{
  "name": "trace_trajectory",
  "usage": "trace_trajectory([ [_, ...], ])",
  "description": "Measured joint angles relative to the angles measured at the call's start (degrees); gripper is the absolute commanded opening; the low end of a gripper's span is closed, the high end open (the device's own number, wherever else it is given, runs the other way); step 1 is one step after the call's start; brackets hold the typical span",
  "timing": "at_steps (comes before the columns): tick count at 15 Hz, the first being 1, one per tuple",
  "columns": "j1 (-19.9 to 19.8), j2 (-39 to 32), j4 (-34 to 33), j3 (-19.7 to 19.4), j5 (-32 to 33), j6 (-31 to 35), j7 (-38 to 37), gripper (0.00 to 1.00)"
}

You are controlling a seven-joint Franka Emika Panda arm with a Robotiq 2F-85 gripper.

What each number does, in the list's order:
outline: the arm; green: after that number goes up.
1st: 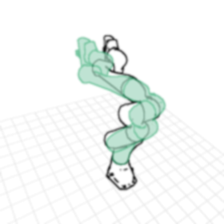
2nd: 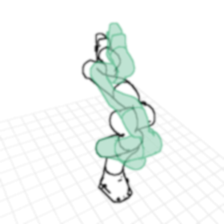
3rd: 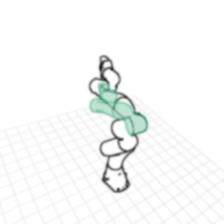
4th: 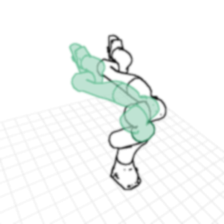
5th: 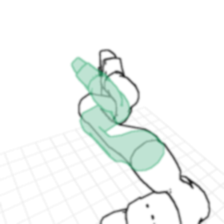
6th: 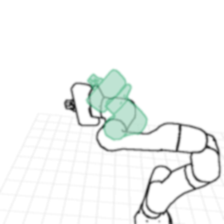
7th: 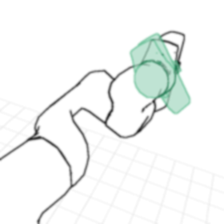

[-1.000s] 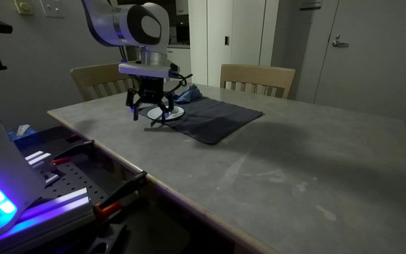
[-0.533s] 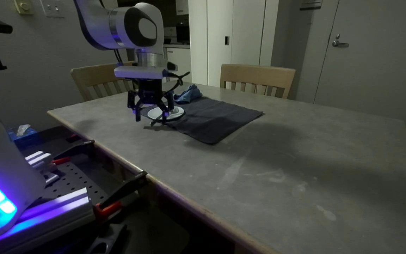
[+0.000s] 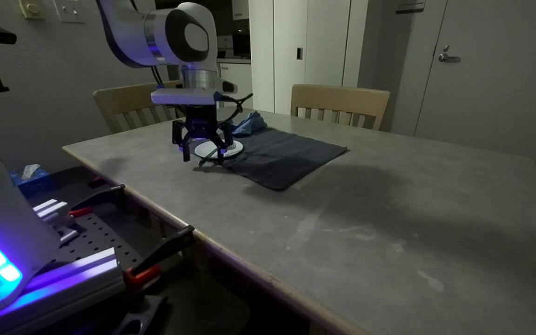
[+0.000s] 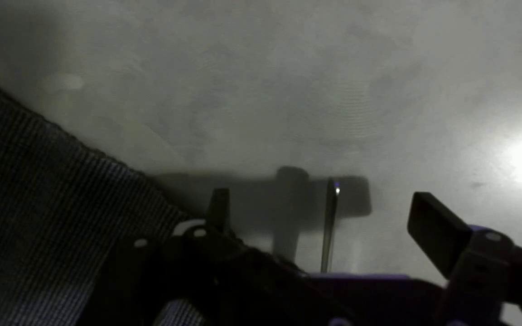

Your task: Put the fork on the mat on the table

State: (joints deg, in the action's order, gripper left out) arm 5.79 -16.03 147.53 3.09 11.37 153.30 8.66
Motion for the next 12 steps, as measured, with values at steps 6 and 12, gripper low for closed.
trace_trajectory([
  [6,0.01,0.00,0.32,-0.27,0.43,0.02,-0.94,1.00],
  [12,0.10,0.00,0.81,-0.26,0.48,0.15,-1.06,0.86],
])
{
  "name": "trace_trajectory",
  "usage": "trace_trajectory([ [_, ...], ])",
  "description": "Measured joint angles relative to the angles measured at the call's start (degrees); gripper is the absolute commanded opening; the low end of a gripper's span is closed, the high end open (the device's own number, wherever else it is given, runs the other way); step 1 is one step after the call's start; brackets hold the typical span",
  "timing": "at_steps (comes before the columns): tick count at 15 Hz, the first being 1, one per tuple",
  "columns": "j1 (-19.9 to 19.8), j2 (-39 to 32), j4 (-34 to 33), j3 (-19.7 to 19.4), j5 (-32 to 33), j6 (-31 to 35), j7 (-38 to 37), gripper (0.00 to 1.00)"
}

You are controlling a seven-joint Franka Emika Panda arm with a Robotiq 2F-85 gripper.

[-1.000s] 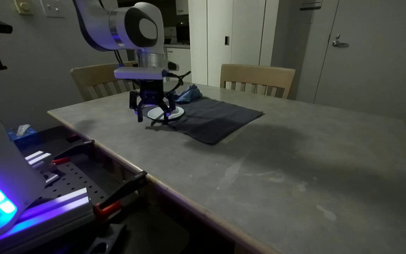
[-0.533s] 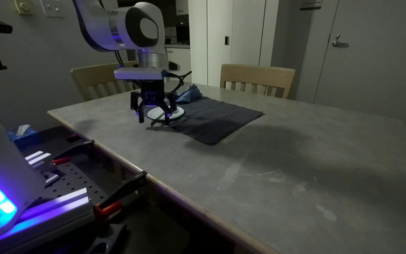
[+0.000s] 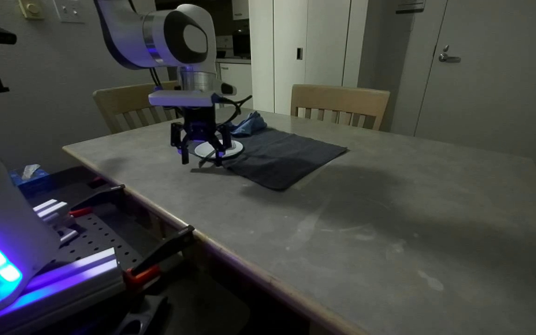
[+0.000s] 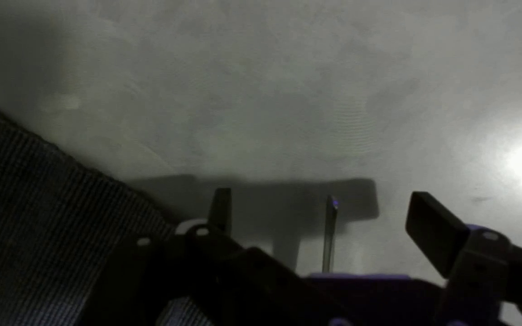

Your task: Put the fork on the mat on the table

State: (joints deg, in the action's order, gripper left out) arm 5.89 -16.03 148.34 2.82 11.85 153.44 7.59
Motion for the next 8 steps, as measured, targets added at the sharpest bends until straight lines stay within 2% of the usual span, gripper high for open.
trace_trajectory([
  [1,0.00,0.00,0.12,0.00,0.00,0.25,0.00,0.81],
  [3,0.00,0.00,0.37,0.01,0.00,1.09,0.00,0.65],
  [7,-0.05,-0.02,1.22,0.20,-0.26,4.88,0.00,0.60],
  [8,-0.12,-0.02,1.54,0.36,-0.57,6.24,0.00,0.53],
])
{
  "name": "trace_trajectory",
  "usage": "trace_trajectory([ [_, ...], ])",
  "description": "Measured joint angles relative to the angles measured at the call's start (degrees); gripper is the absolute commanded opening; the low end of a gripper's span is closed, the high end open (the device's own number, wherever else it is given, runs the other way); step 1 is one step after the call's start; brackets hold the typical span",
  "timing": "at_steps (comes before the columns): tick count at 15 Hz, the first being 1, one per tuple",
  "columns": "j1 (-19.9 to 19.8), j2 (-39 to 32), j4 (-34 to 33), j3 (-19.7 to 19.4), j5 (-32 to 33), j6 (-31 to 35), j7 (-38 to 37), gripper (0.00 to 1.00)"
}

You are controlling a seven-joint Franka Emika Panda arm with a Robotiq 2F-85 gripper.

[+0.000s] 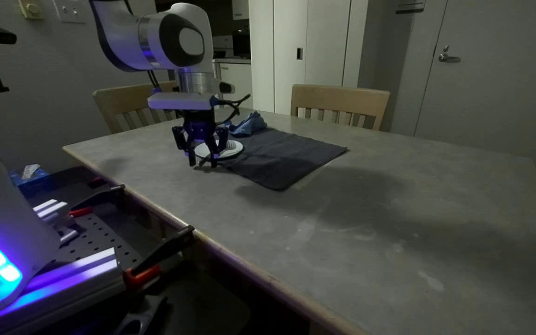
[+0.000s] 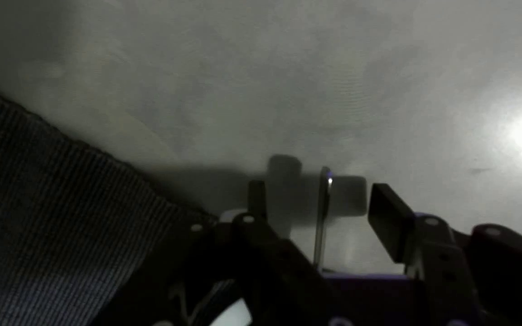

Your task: Put the fork on the mat on the table

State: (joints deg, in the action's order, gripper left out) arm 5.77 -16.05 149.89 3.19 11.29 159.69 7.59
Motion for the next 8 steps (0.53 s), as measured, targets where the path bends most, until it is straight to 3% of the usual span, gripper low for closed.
trace_trajectory([
  [2,-0.24,0.00,0.59,0.46,-1.08,2.50,0.06,0.30],
  [6,-0.71,0.00,0.95,1.25,-3.19,5.00,0.39,0.02],
  [8,-1.00,0.00,0.95,1.49,-3.82,5.52,0.61,0.00],
])
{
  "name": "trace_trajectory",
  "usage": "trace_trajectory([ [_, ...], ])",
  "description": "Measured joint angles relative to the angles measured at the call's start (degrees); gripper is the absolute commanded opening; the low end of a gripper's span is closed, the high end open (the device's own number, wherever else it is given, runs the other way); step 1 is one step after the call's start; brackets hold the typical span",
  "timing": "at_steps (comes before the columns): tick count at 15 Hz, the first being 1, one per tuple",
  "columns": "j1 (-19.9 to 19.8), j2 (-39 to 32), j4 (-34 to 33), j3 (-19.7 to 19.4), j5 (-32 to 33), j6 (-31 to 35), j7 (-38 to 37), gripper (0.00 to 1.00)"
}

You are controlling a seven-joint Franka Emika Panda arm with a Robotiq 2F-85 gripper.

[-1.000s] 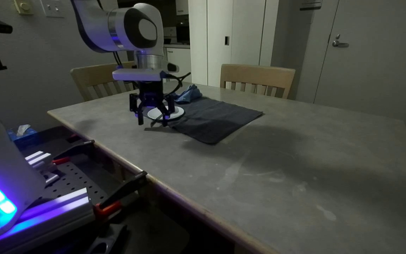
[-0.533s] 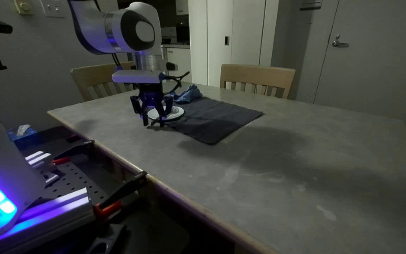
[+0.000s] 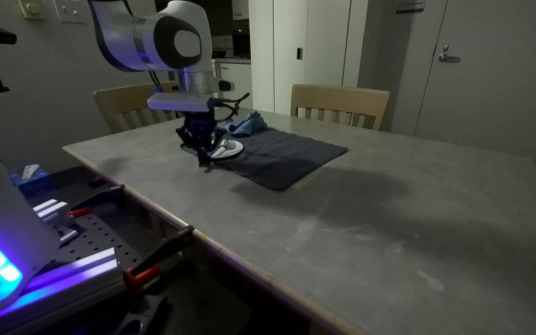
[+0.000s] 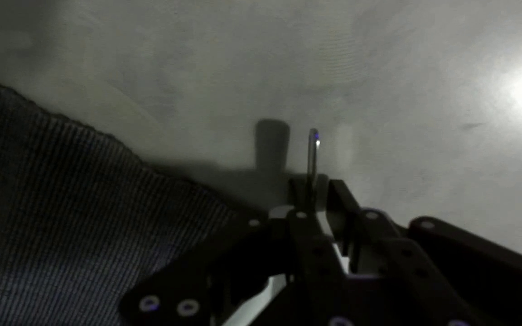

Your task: Put the fork on the mat on the table

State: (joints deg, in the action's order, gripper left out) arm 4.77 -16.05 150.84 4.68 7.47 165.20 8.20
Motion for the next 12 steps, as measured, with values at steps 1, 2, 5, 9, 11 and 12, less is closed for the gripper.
trace_trajectory([
  [1,-0.16,0.00,0.00,0.09,-0.18,0.17,0.04,0.00],
  [2,-0.32,0.00,-0.01,0.19,-0.29,0.28,0.05,0.00],
  [5,-0.67,0.00,-0.14,0.30,-0.32,0.30,0.09,0.01],
  [9,-0.72,0.00,-0.27,0.32,-0.32,0.30,0.28,0.01],
  [11,-0.98,0.00,-0.32,0.56,-0.38,0.29,1.02,0.01],
  [12,-1.34,0.00,-0.33,0.86,-0.64,0.29,1.67,0.01],
])
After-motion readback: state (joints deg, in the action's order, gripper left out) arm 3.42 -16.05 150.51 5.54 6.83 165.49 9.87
